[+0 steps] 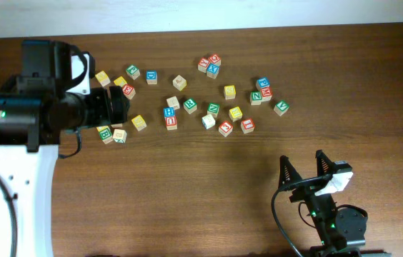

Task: Spell out RSS
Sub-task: 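Move the left gripper over the blocks toward the green R block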

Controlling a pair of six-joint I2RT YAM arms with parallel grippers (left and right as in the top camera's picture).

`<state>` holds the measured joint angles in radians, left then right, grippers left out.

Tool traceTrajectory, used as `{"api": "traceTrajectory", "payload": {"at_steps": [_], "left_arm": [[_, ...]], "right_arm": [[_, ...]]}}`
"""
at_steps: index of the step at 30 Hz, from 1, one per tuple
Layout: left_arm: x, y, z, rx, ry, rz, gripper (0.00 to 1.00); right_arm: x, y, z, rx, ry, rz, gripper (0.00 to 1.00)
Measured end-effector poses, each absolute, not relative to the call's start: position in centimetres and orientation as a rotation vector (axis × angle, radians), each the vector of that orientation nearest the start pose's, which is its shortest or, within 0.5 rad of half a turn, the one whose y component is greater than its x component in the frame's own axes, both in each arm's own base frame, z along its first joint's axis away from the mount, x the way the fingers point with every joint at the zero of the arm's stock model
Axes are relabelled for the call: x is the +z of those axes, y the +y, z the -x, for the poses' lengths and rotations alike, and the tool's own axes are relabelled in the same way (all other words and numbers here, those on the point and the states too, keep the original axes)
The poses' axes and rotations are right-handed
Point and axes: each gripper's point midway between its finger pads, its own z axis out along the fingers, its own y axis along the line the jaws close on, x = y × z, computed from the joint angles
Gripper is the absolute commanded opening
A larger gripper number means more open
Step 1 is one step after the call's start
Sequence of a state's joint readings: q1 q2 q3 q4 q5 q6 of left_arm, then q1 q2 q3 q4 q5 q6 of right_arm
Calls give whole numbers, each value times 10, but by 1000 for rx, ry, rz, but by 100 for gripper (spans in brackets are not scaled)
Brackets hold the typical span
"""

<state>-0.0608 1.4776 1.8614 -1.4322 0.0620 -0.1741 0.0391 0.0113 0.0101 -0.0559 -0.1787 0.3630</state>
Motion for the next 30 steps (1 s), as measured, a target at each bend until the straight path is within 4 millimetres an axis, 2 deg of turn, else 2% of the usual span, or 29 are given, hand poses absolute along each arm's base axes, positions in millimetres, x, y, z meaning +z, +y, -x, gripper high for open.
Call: {"api": "traceTrajectory", "payload": {"at_steps": [3,4,8,12,16,19,22,26,30], "left_arm": [[300,-39,-329,-234,2656,171,99],[297,-47,-333,-293,2669,171,99],[280,-87,-344,-469,2723,94,100],[261,-131,-357,-553,2766,53,99],[241,-175,-379,-542,2750,82,99],[217,-196,-391,-428,2753,196,99],[190,-202,-402,-276,2743,353,99],[152,-197,-412,-137,2737,569,99],[109,-199,-425,-85,2727,758,99]], "right_arm": [[162,40,-242,453,1641,-127,98],[162,40,-242,454,1641,-127,98],[162,40,-242,453,1641,-127,98],[162,40,-242,454,1641,-128,98],[162,40,-242,453,1641,-127,98],[162,40,-242,454,1641,-127,98],[162,40,-242,454,1641,-127,98],[162,40,-242,454,1641,-127,98],[162,40,-242,453,1641,-127,98]]}}
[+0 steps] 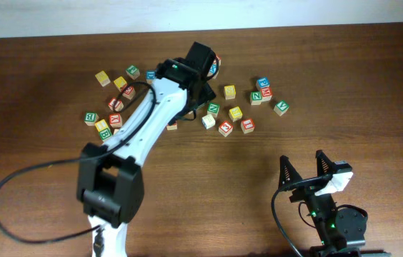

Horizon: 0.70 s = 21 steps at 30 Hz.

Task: Spell out RSS
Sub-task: 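Move the left gripper over the blocks toward the green R block, then lower the left gripper and grasp the green R block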

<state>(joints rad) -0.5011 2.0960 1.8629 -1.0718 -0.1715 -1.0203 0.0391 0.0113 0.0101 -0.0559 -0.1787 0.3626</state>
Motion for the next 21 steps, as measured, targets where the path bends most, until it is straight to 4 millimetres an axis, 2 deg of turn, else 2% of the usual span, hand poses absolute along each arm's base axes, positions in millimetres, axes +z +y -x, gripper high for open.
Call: {"api": "traceTrajectory", "payload": {"at_steps": [4,6,13,17,19,21], "left_arm": [[83,-216,-443,-168,2704,827,99],[76,-219,-446,-177,2703,840,99],[62,-215,-457,-136,2658,859,99],[36,-212,-459,-72,2677,864,100],[29,-210,-460,-66,2680,869,93],[25,-208,-464,-69,2672,885,91]], "right_arm": [[162,40,-242,453,1641,-127,98],[162,40,-242,454,1641,-127,98],[162,40,-242,453,1641,-127,98],[162,40,-242,454,1641,-127,98],[162,40,-242,454,1641,-127,98],[162,40,-242,454,1641,-127,98]]}}
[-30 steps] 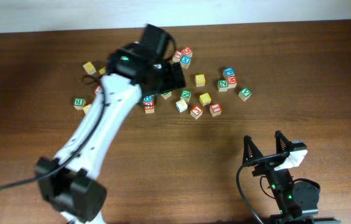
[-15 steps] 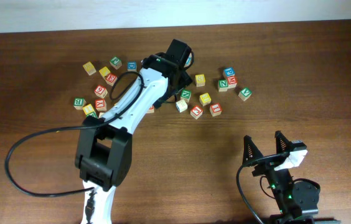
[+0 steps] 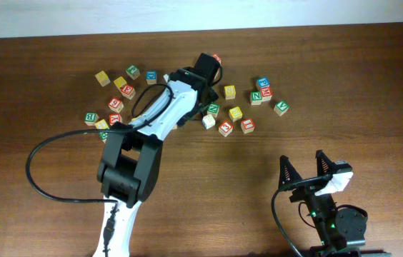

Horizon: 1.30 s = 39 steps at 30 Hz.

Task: Spell out RSS
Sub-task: 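Lower the left gripper and grasp the green R block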

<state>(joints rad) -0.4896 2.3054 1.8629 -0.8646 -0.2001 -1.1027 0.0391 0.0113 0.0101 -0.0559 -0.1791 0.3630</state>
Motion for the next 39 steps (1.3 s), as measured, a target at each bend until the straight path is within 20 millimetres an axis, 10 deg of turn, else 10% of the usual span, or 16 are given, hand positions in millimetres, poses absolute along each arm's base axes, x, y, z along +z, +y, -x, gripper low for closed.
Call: {"api": "traceTrajectory", "payload": {"at_steps": [15,22,39], "left_arm": [[11,-202,-479,-93,2642,914,71],[9,-202,-479,-88,2643,916,36],[10,-203,-479,-90,2662,867,18]], "right_arm": [[162,40,-242,453,1641,-127,98],[162,40,-242,454,1641,-127,98],[162,40,-242,453,1641,-127,98]]}}
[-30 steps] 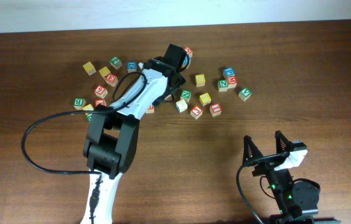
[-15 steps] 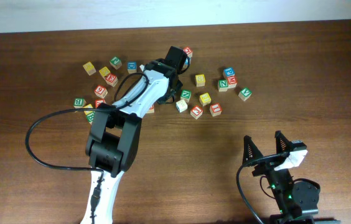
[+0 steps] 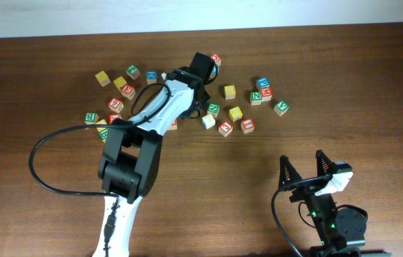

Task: Spell out RSS
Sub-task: 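Lower the left gripper and grasp the green R block, then carry the R block to the open table area and set it down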

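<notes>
Several small wooden letter blocks lie scattered across the far half of the brown table; I cannot pick out R or S at this size. My left gripper hangs over the middle of the scatter, next to a red block and a yellow block. The wrist hides its fingers and whatever lies under them. My right gripper rests open and empty near the front right, far from the blocks.
The left arm runs diagonally from the front left and covers blocks in the middle of the scatter. A left group of blocks and a right group flank it. A black cable loops at the left.
My left gripper has shifted a little to the left over the middle blocks, and more of the red block beside it shows. The right arm has not moved.
At first my left arm stood high over the left end of the scatter. A second later it was stretched out over the middle blocks, and it has stayed there with only small shifts. The right gripper has rested open throughout.
</notes>
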Controlling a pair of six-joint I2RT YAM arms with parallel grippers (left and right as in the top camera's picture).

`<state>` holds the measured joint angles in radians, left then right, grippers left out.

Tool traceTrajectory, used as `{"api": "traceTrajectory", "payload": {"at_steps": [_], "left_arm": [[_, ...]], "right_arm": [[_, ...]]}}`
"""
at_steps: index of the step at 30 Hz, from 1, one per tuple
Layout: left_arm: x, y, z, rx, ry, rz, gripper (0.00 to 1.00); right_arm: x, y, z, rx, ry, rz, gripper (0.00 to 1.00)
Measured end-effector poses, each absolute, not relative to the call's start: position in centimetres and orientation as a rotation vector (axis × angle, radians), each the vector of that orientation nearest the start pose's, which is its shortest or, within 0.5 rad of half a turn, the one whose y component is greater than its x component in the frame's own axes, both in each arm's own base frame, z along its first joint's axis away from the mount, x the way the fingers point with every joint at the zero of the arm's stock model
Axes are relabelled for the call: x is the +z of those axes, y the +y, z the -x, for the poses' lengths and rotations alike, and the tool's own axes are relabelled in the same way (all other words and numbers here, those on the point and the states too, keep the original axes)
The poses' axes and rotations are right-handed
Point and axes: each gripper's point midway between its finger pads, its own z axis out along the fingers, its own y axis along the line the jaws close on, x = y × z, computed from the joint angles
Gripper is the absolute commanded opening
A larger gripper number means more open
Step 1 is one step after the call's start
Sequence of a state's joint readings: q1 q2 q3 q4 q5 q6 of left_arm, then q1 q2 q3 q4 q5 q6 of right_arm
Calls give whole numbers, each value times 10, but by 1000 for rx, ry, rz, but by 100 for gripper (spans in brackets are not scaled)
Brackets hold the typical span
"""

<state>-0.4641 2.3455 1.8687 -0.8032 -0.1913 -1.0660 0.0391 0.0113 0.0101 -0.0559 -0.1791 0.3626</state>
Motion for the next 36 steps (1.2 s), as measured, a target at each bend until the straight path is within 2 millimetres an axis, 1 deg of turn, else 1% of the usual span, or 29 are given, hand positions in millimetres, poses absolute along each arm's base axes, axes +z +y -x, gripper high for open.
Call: {"api": "traceTrajectory", "payload": {"at_steps": [2,6,8,9,11,12,13,14,15,16,17,18,20,21,24,26,28,30,31,33,36], "left_arm": [[10,-203,-478,-85,2667,862,20],[13,-200,-470,-59,2696,857,21],[23,-200,-468,-68,2697,850,20],[32,-200,-467,-79,2693,841,20],[59,-199,-464,-106,2677,827,20],[85,-196,-458,-125,2665,820,20],[102,-193,-453,-137,2655,816,20],[117,-189,-444,-132,2662,815,20],[141,-183,-431,-138,2658,813,20],[152,-179,-423,-135,2662,812,20],[164,-171,-408,-107,2686,803,21],[173,-162,-390,-62,2725,797,21],[189,-147,-359,12,2786,779,22],[191,-140,-346,57,2822,777,23],[187,-130,-322,162,2909,753,23],[178,-130,-315,199,2946,701,24],[165,-135,-309,228,2981,633,24],[144,-143,-299,257,3027,527,24],[135,-148,-298,247,3035,489,24],[107,-165,-293,185,3075,351,24],[74,-185,-291,65,3091,206,25]], "right_arm": [[162,40,-242,453,1641,-127,98],[162,40,-242,453,1641,-127,98],[162,40,-242,453,1641,-127,98],[162,40,-242,454,1641,-127,98],[162,40,-242,454,1641,-127,98],[162,40,-242,453,1641,-127,98],[162,40,-242,454,1641,-127,98],[162,40,-242,454,1641,-127,98],[162,40,-242,453,1641,-127,99],[162,40,-242,454,1642,-128,98],[162,40,-242,453,1642,-128,98],[162,40,-242,453,1642,-127,98],[162,40,-242,454,1642,-127,98],[162,40,-242,454,1642,-127,98],[162,40,-242,454,1642,-128,98],[162,40,-242,454,1642,-127,98],[162,40,-242,453,1642,-127,98],[162,40,-242,454,1642,-128,98],[162,40,-242,454,1643,-127,98],[162,40,-242,454,1642,-127,98],[162,40,-242,454,1642,-128,98]]}}
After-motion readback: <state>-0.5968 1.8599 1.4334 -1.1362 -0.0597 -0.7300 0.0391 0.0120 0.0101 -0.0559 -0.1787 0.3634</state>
